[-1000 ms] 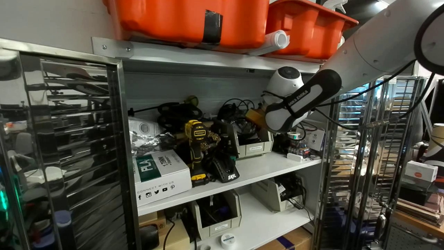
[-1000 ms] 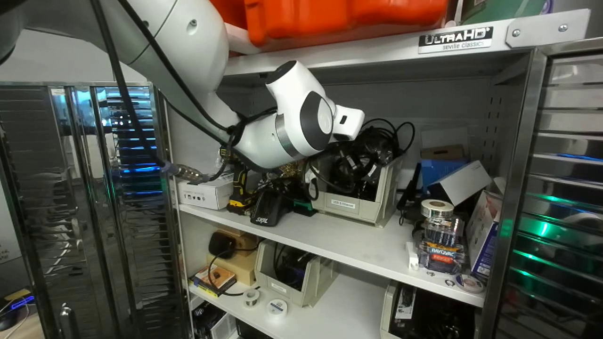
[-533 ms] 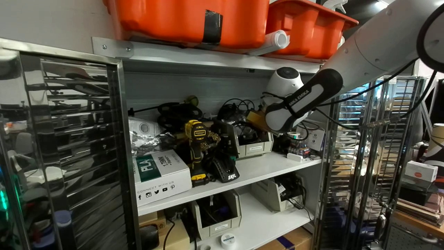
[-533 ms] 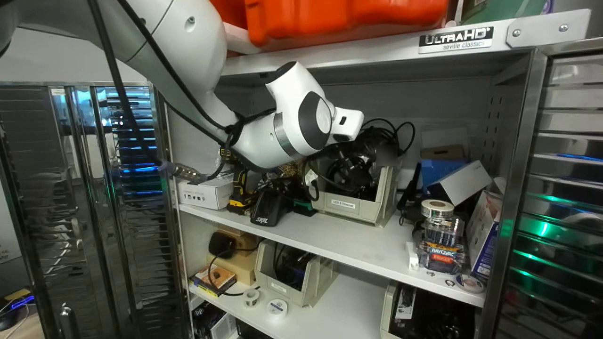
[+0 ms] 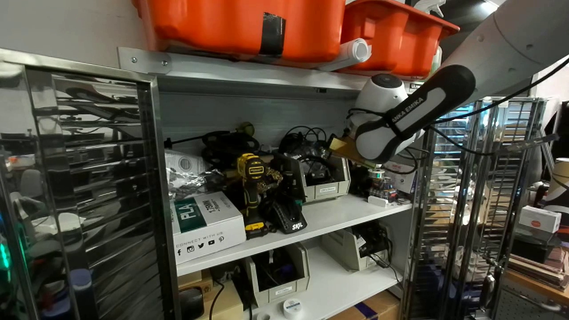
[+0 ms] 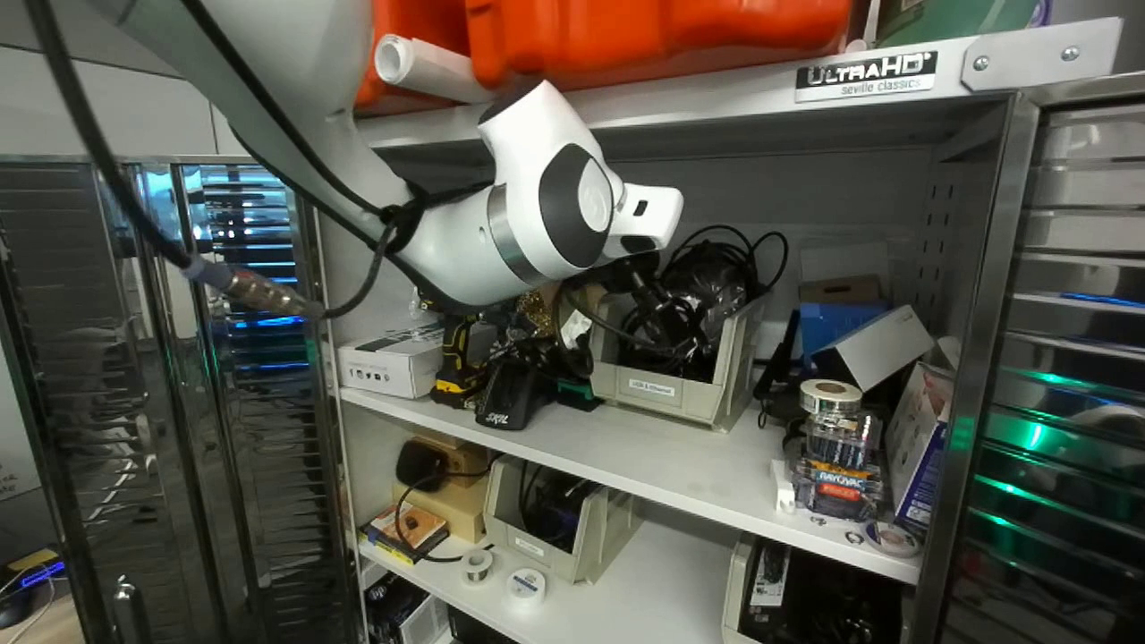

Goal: Pick up the black cable and put it in the tool box

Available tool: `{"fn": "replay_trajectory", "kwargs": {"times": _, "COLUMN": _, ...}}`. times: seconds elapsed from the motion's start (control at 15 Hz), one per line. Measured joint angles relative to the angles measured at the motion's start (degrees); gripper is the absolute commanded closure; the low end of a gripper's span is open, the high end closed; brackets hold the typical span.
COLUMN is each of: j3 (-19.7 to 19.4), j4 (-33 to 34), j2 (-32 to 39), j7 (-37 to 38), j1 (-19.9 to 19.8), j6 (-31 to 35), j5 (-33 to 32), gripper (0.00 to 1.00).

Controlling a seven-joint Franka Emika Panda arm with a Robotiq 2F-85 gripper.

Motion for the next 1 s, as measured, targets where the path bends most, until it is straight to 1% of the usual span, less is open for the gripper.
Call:
{"fn": "replay_trajectory", "kwargs": {"times": 0.2, "j3": 0.2, "j4": -9.5, "j2": -4.7, "j7": -3.0, "j1": 0.0, "j6": 0.4, "j5": -1.8, "gripper": 0.00}}
{"fn": "replay_trajectory", "kwargs": {"times": 0.4, "j3": 1.1, "j4": -20.2, "j2": -8.7, "j7": -7.7, "j1": 0.0, "j6": 1.1, "j5": -2.6, "gripper": 0.00}}
{"fn": "replay_trajectory", "kwargs": {"times": 0.6, "j3": 3.0, "j4": -29.7, "j2": -14.8, "j7": -14.2, "j1": 0.0, "j6": 0.8, "j5": -2.7, "gripper": 0.00}}
{"fn": "replay_trajectory", "kwargs": {"times": 0.67, "j3": 3.8, "j4": -32.4, "j2": -17.6, "j7": -17.6, "j1": 0.1, "j6": -0.3, "j5": -1.1, "gripper": 0.00}}
{"fn": "replay_trajectory", "kwargs": {"times": 0.8, "j3": 7.0, "j4": -35.9, "j2": -23.8, "j7": -26.0, "j1": -0.2, "j6": -6.1, "j5": 5.4, "gripper": 0.00}}
{"fn": "replay_trajectory", "kwargs": {"times": 0.93, "j3": 7.4, "j4": -37.3, "j2": -30.0, "j7": -34.3, "j1": 1.7, "j6": -16.2, "j5": 12.4, "gripper": 0.00}}
{"fn": "replay_trajectory", "kwargs": {"times": 1.0, "j3": 7.9, "j4": -37.5, "j2": -32.7, "j7": -38.3, "j1": 1.7, "j6": -21.7, "j5": 15.7, "gripper": 0.00}}
